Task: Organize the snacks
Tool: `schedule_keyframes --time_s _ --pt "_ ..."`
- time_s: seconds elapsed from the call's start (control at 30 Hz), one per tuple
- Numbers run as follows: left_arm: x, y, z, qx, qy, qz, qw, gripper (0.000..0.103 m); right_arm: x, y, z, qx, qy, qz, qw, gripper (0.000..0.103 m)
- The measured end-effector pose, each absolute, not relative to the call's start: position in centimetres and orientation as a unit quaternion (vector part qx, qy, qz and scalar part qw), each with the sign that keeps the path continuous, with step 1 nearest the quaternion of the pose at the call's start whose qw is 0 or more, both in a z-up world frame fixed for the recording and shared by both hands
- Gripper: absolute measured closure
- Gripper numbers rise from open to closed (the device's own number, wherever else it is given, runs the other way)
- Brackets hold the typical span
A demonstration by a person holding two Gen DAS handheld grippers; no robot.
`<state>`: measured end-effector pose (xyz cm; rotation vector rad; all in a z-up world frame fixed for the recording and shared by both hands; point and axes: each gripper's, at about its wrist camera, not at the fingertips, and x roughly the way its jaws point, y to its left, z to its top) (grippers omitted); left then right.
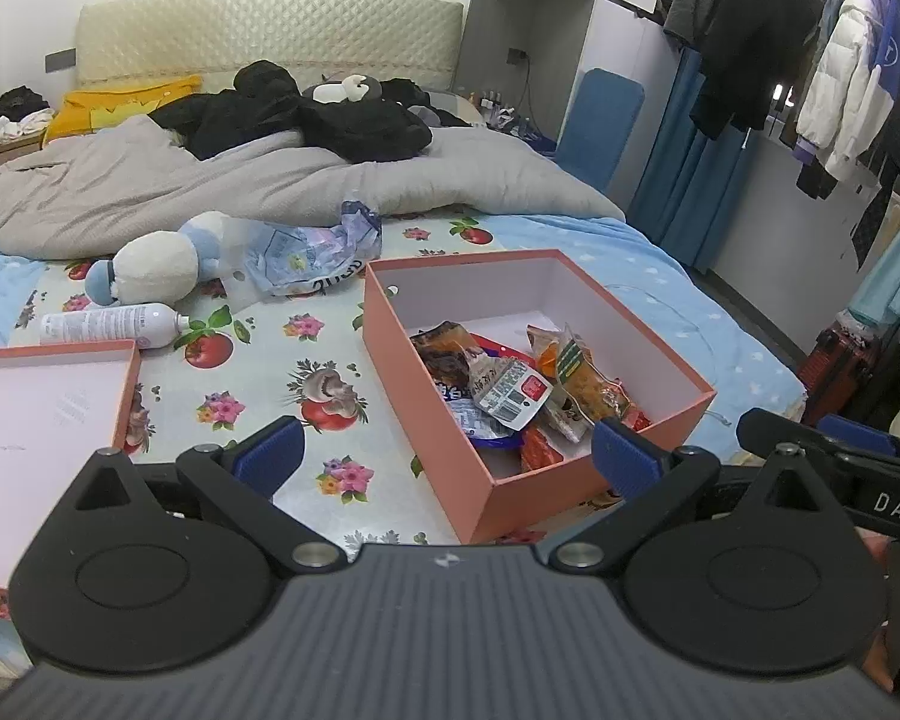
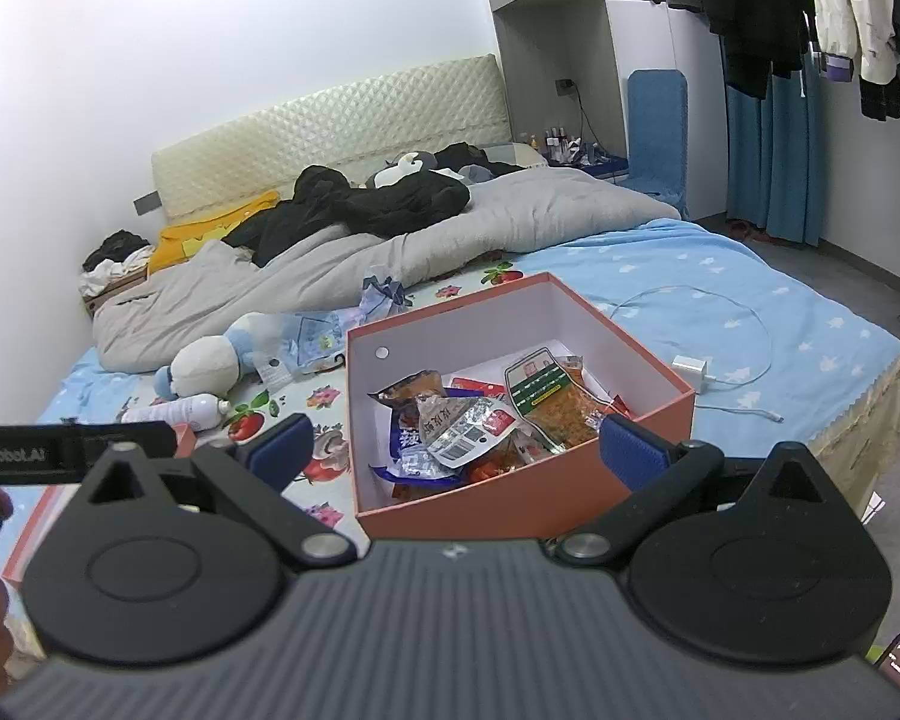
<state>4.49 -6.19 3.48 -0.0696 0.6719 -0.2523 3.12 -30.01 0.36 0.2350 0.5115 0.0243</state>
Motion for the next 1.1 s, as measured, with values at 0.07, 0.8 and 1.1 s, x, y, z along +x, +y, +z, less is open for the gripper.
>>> schedule_keyframes --time_s 0.07,0.8,1.1 --pt "4.45 -6.18 3.62 -0.037 0.330 -0.123 0.935 0.000 3.08 -30.08 0.37 0.117 0.252 0.012 0.960 0.000" --pt "4.18 -6.77 4.06 -0.027 0.325 -0.122 0.937 0.000 3.28 -29.97 0.50 0.121 0.248 0.009 0.961 0.000" --pt "4.11 -6.75 3.94 -0.024 0.326 -0.124 0.937 0.000 3.16 -30.16 0.44 0.128 0.243 0.007 0.962 0.000"
